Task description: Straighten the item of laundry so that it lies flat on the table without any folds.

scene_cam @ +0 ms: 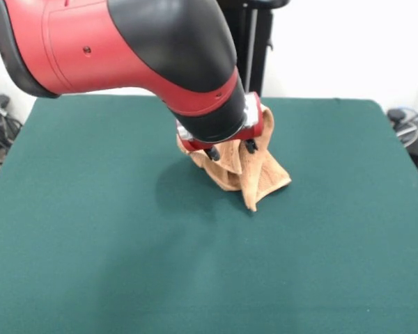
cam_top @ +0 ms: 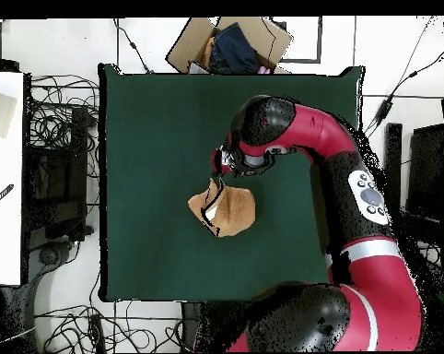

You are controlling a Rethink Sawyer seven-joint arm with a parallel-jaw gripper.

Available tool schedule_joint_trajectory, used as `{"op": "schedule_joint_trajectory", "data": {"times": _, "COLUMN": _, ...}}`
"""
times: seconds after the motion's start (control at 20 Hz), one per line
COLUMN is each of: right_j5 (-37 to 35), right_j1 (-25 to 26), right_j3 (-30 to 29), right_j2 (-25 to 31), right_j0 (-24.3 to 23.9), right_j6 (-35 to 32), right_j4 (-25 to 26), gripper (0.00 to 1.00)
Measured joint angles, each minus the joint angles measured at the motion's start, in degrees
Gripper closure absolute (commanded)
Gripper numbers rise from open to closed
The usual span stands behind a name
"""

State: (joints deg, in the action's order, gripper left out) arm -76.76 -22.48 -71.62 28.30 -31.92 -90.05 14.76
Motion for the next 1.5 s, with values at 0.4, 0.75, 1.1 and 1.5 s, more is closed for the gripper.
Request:
{"op": "schedule_joint_trajectory", "data": {"times": 0.4, "right_j5": 0.0, "right_j1": 1.5, "right_j3": 0.0, "right_j2": 0.4, "right_j0": 0.2, "right_j6": 0.0, "right_j4": 1.9, "gripper": 0.00}}
{"op": "schedule_joint_trajectory", "data": {"times": 0.75, "right_j5": 0.0, "right_j1": 3.2, "right_j3": 0.0, "right_j2": 1.3, "right_j0": 0.2, "right_j6": 0.0, "right_j4": 3.1, "gripper": 0.00}}
{"op": "schedule_joint_trajectory", "data": {"times": 1.1, "right_j5": 0.0, "right_j1": 4.9, "right_j3": 0.0, "right_j2": 1.8, "right_j0": 0.4, "right_j6": 0.0, "right_j4": 3.3, "gripper": 0.00}}
{"op": "schedule_joint_trajectory", "data": {"times": 1.5, "right_j5": 0.0, "right_j1": 6.8, "right_j3": 0.7, "right_j2": 1.9, "right_j0": 0.5, "right_j6": 0.0, "right_j4": 3.3, "gripper": 0.00}}
